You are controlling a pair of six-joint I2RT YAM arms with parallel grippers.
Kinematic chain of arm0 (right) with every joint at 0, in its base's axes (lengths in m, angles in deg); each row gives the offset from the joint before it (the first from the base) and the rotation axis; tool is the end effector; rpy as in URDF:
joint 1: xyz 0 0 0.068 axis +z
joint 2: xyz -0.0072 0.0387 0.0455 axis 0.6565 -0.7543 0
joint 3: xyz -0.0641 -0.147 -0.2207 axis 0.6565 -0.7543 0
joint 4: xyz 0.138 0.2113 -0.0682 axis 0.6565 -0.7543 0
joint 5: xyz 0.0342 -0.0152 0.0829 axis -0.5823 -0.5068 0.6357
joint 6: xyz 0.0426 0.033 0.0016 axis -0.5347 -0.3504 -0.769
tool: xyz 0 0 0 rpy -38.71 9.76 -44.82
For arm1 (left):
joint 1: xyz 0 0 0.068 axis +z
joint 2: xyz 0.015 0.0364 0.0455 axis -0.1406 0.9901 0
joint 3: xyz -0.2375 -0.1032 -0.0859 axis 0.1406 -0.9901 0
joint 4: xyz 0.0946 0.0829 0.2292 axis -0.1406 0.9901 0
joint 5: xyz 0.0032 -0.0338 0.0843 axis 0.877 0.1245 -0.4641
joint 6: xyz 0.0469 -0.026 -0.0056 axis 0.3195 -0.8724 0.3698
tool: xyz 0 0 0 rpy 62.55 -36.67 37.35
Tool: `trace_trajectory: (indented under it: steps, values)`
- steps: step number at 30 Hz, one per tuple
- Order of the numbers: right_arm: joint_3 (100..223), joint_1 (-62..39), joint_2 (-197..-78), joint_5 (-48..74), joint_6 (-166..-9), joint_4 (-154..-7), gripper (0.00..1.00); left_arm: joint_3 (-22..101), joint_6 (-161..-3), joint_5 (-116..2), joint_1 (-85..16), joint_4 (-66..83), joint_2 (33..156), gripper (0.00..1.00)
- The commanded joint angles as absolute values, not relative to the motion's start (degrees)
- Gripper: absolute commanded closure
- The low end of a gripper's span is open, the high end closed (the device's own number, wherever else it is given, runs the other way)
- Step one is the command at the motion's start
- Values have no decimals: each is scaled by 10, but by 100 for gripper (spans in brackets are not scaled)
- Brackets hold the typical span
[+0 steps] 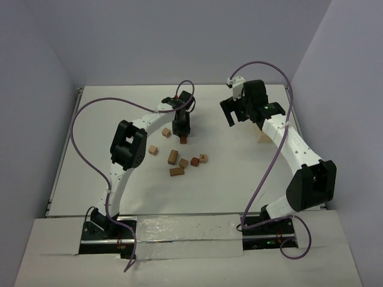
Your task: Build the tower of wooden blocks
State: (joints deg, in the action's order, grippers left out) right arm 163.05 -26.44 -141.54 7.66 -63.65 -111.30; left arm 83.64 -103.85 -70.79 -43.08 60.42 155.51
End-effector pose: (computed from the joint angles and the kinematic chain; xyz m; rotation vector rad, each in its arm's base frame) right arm 0.3207 0.0852 0.3326 -0.6377 2.1633 0.0305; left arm 0.4113 -0.2838 0.1637 0.0035 2.7947 -0.1697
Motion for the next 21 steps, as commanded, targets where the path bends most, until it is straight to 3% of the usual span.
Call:
trace_trajectory:
  steps: [1,6,16,21]
  values:
    - [1657,-265,-1417,82,-644,-1108,0,835,-1041,-686,-429,600,1585,78]
    - [1657,-265,-1416,80,-642,-1109,0,825,-1044,-697,-428,599,1584,67]
    - [1658,-266,-1412,82,-643,-1110,0,809,-1044,-679,-426,592,1575,19]
    - [1658,-265,-1406,86,-647,-1107,0,819,-1033,-677,-427,597,1550,13]
